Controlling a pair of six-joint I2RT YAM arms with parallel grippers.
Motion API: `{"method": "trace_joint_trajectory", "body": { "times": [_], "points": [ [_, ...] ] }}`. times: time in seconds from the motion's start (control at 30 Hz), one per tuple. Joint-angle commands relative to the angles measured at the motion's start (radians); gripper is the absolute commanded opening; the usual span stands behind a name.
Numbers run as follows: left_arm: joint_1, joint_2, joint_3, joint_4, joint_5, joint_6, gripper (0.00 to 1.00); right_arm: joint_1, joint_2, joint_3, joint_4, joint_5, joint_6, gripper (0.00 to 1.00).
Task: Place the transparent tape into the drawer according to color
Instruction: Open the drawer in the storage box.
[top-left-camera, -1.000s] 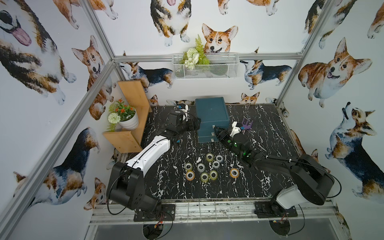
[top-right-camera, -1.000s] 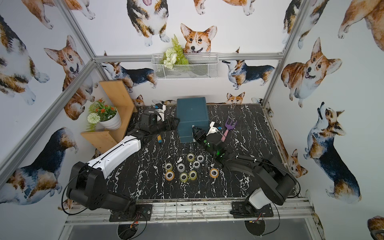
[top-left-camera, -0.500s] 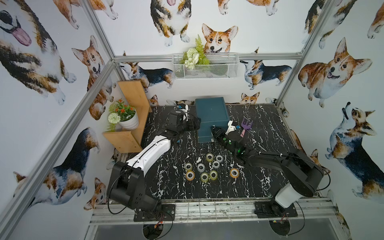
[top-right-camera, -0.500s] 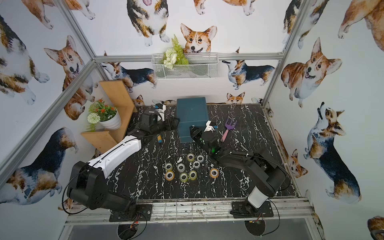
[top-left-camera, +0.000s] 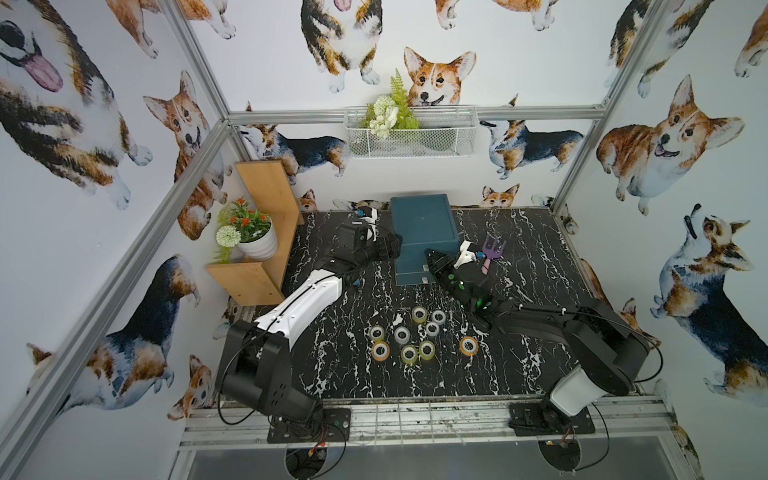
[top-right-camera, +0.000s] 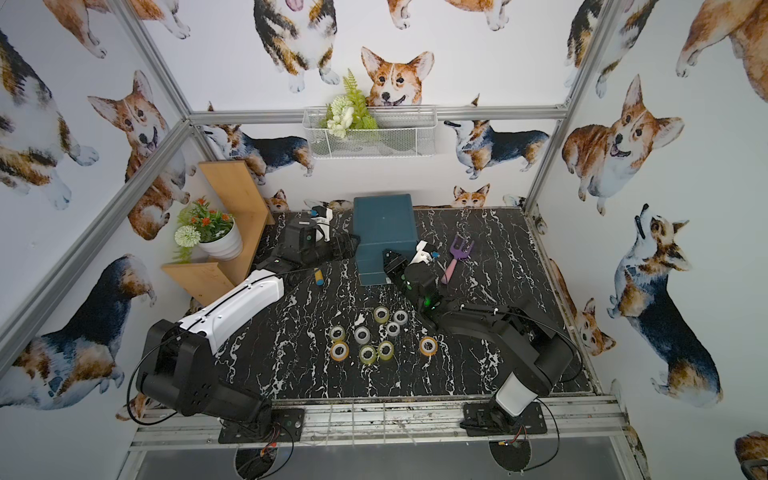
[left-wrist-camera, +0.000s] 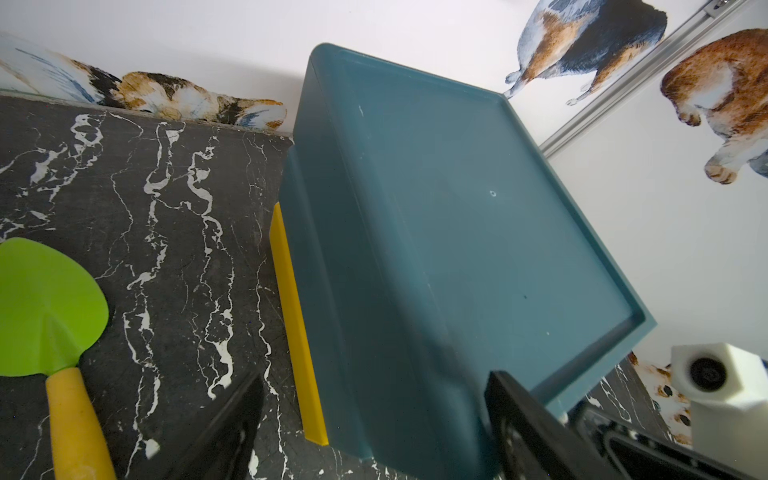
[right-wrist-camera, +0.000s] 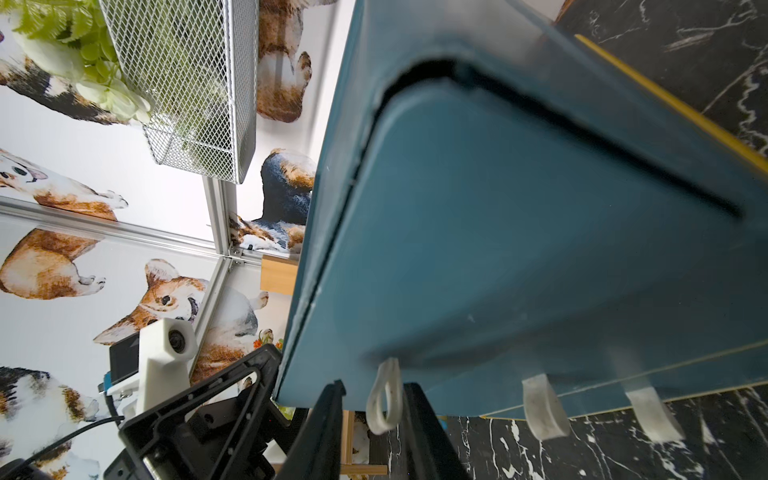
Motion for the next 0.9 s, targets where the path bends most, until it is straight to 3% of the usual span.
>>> {"method": "trace_joint_trajectory", "body": {
  "times": [0.0,0.13,0.27,0.87],
  "points": [
    [0.001,0.004,0.003,-0.044,-0.010,0.017,0.89,0.002,0.010,0.011,0.032,0.017,-0.005,0.28],
    [0.001,0.005,0.005,-0.046,-0.010,0.018,0.89,0.002,0.020,0.018,0.027,0.016,0.004,0.19],
    [0.001,0.008,0.006,-0.046,-0.008,0.018,0.89,0.003,0.016,0.004,0.025,0.025,0.011,0.00],
    [0.009,0.029,0.020,-0.048,0.002,0.014,0.89,0.101,-0.162,-0.146,-0.054,0.105,0.037,0.00]
  ]
}}
